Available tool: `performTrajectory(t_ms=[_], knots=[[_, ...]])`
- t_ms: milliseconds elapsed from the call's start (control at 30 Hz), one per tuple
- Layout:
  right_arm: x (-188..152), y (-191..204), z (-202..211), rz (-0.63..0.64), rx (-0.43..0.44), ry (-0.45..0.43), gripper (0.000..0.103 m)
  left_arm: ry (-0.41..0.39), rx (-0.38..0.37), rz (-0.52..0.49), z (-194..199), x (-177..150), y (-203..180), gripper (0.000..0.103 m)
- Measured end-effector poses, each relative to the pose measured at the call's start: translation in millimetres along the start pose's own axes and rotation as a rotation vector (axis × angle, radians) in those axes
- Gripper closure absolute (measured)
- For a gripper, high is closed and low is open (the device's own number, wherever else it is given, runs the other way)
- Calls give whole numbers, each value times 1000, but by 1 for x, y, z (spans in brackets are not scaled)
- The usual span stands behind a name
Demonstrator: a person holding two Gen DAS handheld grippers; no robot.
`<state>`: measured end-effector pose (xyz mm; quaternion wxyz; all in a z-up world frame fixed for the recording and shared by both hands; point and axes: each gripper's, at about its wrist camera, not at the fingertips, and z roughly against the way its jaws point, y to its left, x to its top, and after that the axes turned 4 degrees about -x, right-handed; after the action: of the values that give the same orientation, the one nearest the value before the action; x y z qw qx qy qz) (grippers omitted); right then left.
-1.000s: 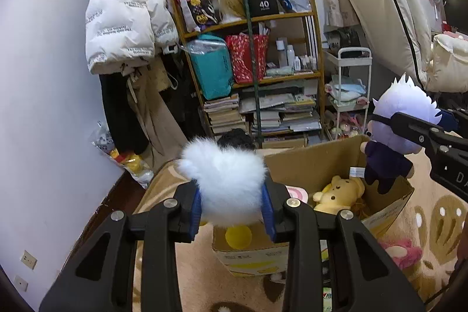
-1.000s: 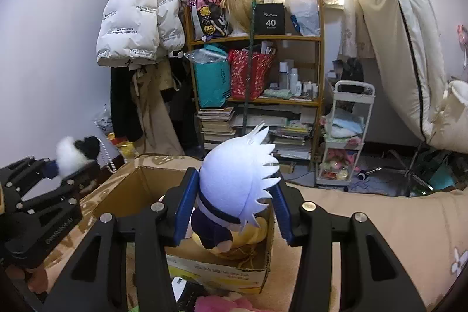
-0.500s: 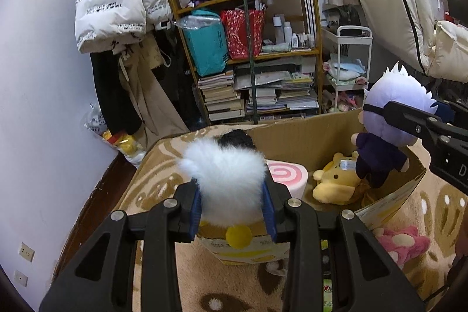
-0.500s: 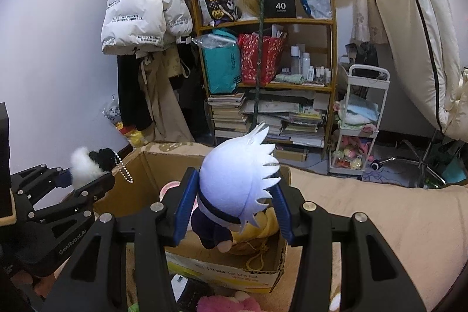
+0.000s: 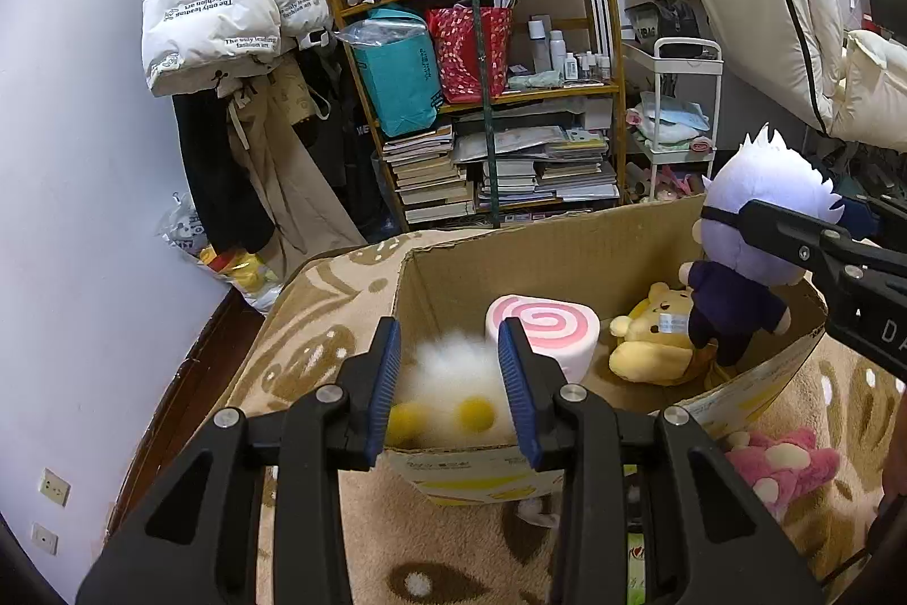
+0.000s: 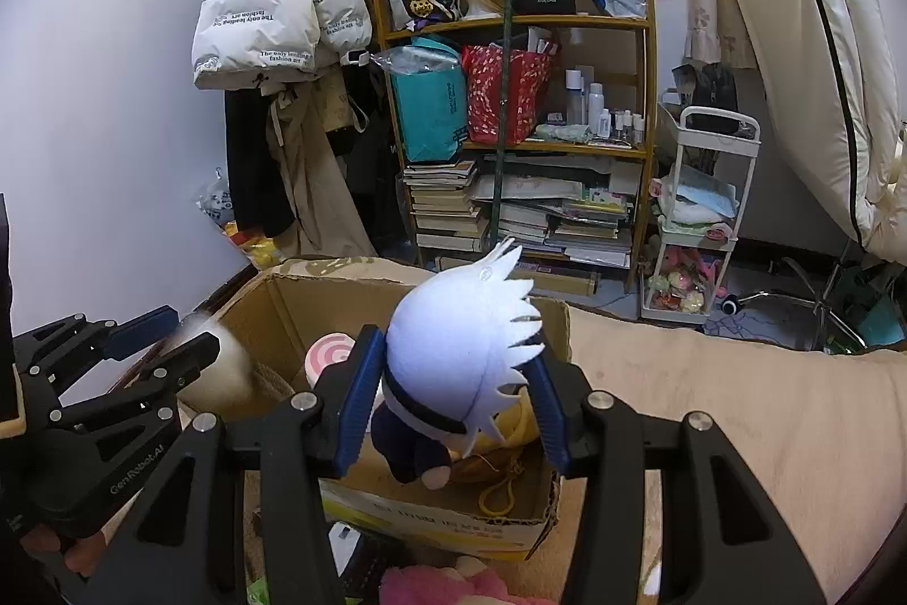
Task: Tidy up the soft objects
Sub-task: 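Open both tools to release the pompom and doll into the box, then pull both tools back from the box toward the remaining items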
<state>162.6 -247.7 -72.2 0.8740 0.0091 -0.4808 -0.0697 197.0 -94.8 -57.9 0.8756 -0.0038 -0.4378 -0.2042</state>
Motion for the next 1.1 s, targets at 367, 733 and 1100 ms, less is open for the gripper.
performTrajectory(t_ms=[367, 733, 1100], knots=[[-2, -1, -4, -6, 27, 42, 34, 26, -9, 31, 11, -1, 9, 66], [0, -10, 22, -81, 38, 54, 15, 23, 4, 35, 46, -7, 16, 46], [-5, -6, 60, -73, 18, 58, 1, 119, -16, 43, 73, -18, 17, 27]])
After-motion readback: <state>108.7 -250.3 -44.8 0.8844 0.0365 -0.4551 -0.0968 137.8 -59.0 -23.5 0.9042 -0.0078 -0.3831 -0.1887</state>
